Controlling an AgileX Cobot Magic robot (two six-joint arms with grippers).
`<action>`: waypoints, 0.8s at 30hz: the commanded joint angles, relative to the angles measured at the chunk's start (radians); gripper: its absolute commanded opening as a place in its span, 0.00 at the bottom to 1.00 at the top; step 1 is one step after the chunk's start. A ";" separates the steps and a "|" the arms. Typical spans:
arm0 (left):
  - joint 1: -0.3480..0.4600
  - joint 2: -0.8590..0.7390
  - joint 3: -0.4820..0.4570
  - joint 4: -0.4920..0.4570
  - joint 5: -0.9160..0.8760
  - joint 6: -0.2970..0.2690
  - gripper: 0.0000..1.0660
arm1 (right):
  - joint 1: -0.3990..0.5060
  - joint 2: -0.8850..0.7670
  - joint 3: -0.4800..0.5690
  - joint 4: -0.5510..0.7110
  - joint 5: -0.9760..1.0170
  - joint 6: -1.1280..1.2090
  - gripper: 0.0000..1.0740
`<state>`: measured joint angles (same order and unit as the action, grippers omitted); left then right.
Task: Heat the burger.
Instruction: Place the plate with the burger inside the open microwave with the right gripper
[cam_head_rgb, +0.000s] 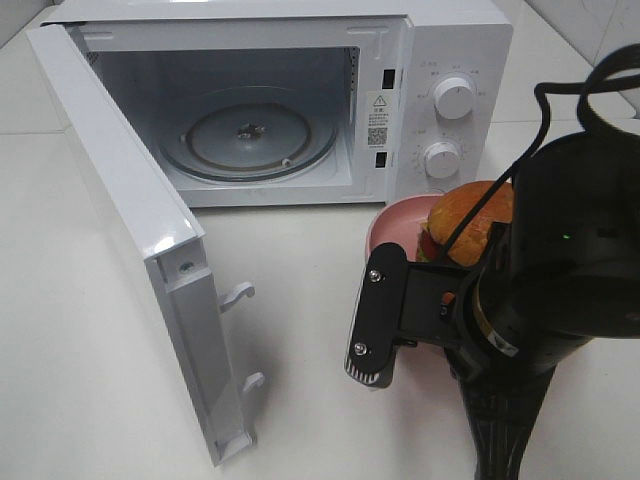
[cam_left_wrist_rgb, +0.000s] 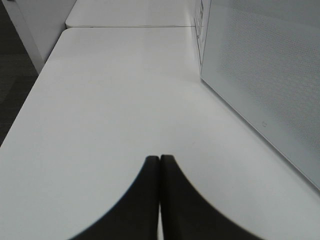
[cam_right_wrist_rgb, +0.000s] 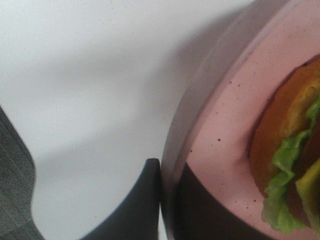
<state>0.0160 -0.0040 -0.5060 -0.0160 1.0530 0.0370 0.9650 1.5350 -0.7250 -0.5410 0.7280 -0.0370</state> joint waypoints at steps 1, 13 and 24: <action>0.003 -0.021 0.002 -0.005 -0.013 -0.001 0.00 | 0.003 -0.011 -0.001 -0.043 0.002 -0.084 0.00; 0.003 -0.021 0.002 -0.005 -0.013 -0.001 0.00 | 0.002 -0.011 -0.001 -0.050 -0.041 -0.166 0.00; 0.003 -0.021 0.002 -0.005 -0.013 -0.001 0.00 | -0.003 -0.011 -0.001 -0.139 -0.070 -0.441 0.00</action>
<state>0.0160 -0.0040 -0.5060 -0.0160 1.0530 0.0370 0.9650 1.5350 -0.7240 -0.6250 0.6640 -0.4690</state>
